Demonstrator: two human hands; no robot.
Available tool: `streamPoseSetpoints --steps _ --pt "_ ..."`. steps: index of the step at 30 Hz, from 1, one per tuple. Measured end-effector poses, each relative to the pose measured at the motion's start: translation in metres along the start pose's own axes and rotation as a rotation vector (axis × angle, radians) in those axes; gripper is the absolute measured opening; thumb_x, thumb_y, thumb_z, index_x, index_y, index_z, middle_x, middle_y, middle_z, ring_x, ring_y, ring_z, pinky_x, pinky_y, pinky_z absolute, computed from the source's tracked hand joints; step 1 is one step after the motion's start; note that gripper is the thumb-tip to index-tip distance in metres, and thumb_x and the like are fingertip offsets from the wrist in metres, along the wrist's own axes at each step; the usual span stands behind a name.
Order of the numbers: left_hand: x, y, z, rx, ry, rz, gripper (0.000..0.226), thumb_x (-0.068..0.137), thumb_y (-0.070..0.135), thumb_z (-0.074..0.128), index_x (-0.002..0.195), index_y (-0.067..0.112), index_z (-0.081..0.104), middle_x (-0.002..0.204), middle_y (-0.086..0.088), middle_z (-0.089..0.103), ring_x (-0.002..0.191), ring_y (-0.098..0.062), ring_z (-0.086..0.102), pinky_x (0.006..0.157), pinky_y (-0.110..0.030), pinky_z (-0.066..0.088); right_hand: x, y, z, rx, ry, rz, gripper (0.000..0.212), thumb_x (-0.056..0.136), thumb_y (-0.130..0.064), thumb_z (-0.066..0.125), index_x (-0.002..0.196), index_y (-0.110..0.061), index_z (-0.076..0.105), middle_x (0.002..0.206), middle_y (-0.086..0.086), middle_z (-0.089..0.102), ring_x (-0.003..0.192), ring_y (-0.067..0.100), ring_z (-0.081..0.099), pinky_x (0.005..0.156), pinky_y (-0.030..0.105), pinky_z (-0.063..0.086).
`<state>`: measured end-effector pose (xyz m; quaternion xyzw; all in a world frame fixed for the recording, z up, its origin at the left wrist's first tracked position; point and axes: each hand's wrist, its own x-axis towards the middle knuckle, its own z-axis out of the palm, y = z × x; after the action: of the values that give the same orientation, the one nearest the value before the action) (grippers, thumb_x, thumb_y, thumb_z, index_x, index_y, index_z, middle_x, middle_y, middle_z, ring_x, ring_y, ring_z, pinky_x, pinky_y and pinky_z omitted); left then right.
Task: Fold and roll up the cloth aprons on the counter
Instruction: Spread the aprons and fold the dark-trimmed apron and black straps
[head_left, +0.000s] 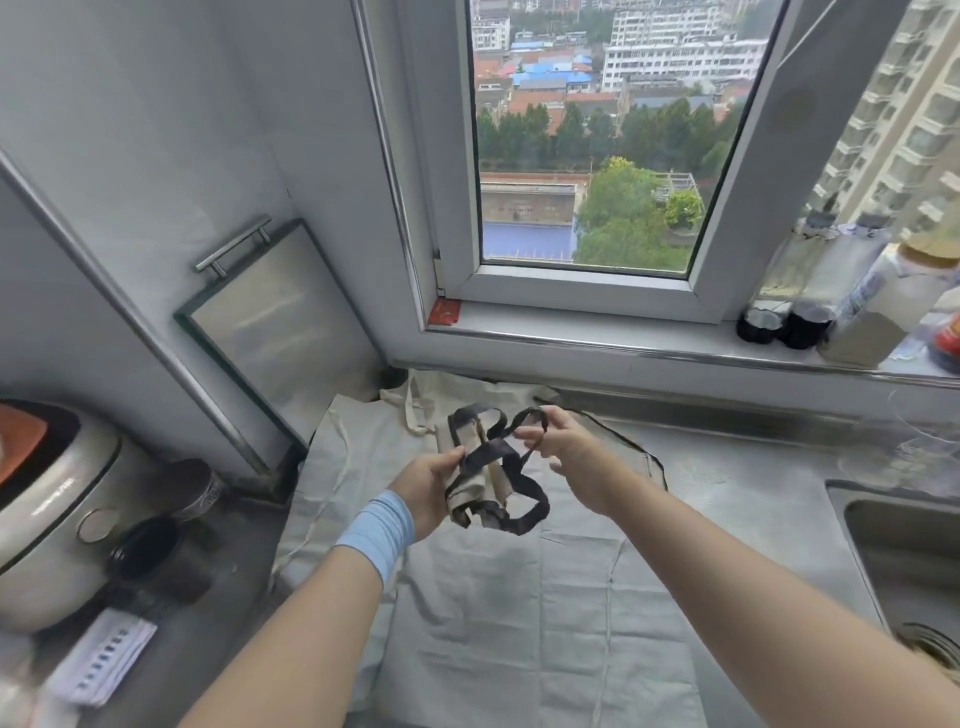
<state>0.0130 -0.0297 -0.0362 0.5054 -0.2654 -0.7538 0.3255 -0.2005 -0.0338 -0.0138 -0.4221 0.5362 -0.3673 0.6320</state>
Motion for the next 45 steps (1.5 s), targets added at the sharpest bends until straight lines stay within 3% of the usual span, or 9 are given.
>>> streamPoseSetpoints --steps 5,10,16,22,26,29,33,38,45 --pt "0.029 -0.017 -0.017 -0.188 -0.023 -0.011 0.062 0.086 0.029 0.066 0.140 0.006 0.048 0.119 -0.012 0.046 0.086 -0.025 0.047 0.090 -0.036 0.035 0.014 0.051 -0.004 -0.280 -0.204 0.117 0.100 0.075 0.005 0.067 0.143 -0.048 0.018 0.120 0.004 0.062 0.083 0.021 0.066 0.071 0.025 0.052" --pt "0.035 -0.020 -0.021 -0.036 -0.005 -0.090 0.026 0.089 0.024 0.059 0.110 0.012 0.068 0.093 -0.002 0.065 0.068 -0.015 0.062 0.070 -0.022 0.042 0.032 0.064 -0.011 -0.445 0.014 0.239 0.012 0.084 -0.013 0.067 0.093 -0.007 0.072 0.068 0.006 0.070 0.044 0.014 0.044 0.047 0.022 0.038" --pt "0.065 -0.047 -0.044 0.444 0.215 -0.191 0.038 0.087 0.024 0.070 0.112 -0.004 0.066 0.101 -0.010 0.071 0.090 -0.020 0.064 0.073 -0.022 0.049 0.047 0.053 -0.022 0.106 0.092 0.439 0.012 0.084 -0.018 0.043 0.074 -0.013 0.047 0.055 0.001 0.041 0.044 0.018 0.031 0.054 0.028 0.037" --pt "0.079 -0.067 -0.036 0.762 0.375 -0.122 0.030 0.071 0.044 0.079 0.077 0.018 0.066 0.077 0.002 0.065 0.074 -0.018 0.062 0.071 -0.025 0.050 0.059 0.066 0.037 0.121 0.006 0.299 0.017 0.091 -0.004 0.046 0.085 -0.002 0.061 0.072 0.012 0.062 0.050 0.022 0.048 0.052 0.029 0.042" --pt "0.080 -0.073 -0.038 0.600 0.486 -0.043 0.061 0.067 0.027 0.083 0.117 0.028 0.048 0.097 0.000 0.060 0.091 -0.018 0.060 0.090 -0.026 0.049 0.063 0.092 0.066 -0.249 0.026 0.218 0.020 0.090 -0.008 0.054 0.083 -0.004 0.072 0.076 0.012 0.074 0.062 0.019 0.065 0.067 0.030 0.051" --pt "0.076 -0.079 -0.044 0.351 0.506 0.045 0.052 0.076 0.007 0.075 0.117 0.020 0.046 0.082 -0.001 0.059 0.072 -0.015 0.060 0.070 -0.023 0.052 0.068 0.105 0.073 -0.426 0.055 0.159 0.022 0.090 -0.015 0.058 0.076 -0.016 0.075 0.068 0.001 0.071 0.060 0.008 0.063 0.063 0.022 0.049" --pt "0.070 -0.081 -0.053 -0.063 0.450 0.091 0.031 0.088 -0.008 0.042 0.112 0.008 0.053 0.078 -0.012 0.071 0.073 -0.026 0.062 0.077 -0.037 0.050 0.072 0.114 0.074 -0.457 0.057 0.159 0.017 0.089 -0.011 0.062 0.078 -0.009 0.075 0.062 0.000 0.066 0.056 0.011 0.057 0.063 0.025 0.046" --pt "0.066 -0.095 -0.057 0.072 0.419 0.167 0.047 0.086 -0.016 0.039 0.102 0.017 0.067 0.104 -0.010 0.069 0.084 -0.021 0.064 0.071 -0.029 0.053 0.077 0.113 0.080 -0.556 0.113 0.114 0.003 0.077 -0.015 0.075 0.074 -0.015 0.075 0.057 -0.010 0.062 0.046 -0.002 0.053 0.044 0.008 0.034" --pt "0.067 -0.089 -0.057 0.213 0.411 0.195 0.040 0.086 -0.008 0.054 0.098 0.025 0.073 0.107 -0.004 0.072 0.088 -0.014 0.069 0.065 -0.022 0.057 0.082 0.114 0.077 -0.593 -0.025 0.150 0.017 0.081 -0.011 0.063 0.079 -0.019 0.078 0.073 -0.007 0.072 0.061 0.004 0.058 0.055 0.012 0.043"
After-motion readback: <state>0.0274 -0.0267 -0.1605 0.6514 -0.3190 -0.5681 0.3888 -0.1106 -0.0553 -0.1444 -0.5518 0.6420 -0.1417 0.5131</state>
